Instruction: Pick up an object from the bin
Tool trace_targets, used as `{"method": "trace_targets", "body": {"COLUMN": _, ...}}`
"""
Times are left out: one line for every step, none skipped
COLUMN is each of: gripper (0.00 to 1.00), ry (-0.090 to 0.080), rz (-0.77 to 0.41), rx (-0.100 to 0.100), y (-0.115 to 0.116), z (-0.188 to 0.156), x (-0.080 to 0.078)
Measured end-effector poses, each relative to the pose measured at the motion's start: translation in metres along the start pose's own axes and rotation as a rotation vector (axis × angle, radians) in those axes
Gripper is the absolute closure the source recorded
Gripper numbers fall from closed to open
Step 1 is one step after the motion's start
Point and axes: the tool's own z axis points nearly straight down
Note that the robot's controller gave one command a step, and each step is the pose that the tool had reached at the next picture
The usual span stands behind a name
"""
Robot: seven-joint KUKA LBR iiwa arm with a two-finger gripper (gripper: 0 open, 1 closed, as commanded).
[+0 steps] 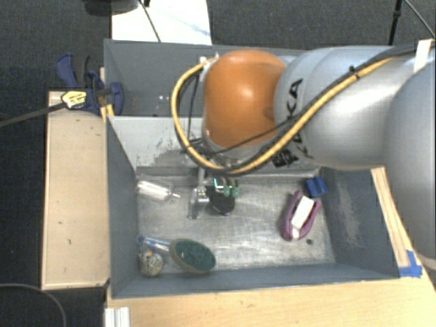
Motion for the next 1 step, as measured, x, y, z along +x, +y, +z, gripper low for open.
{"method": "trace_targets", "body": {"gripper": 0.00, "ry": -0.003, "rz": 0.005, "rx": 0.004, "y": -0.0821, "z": 0.0748, "x": -0.0261}}
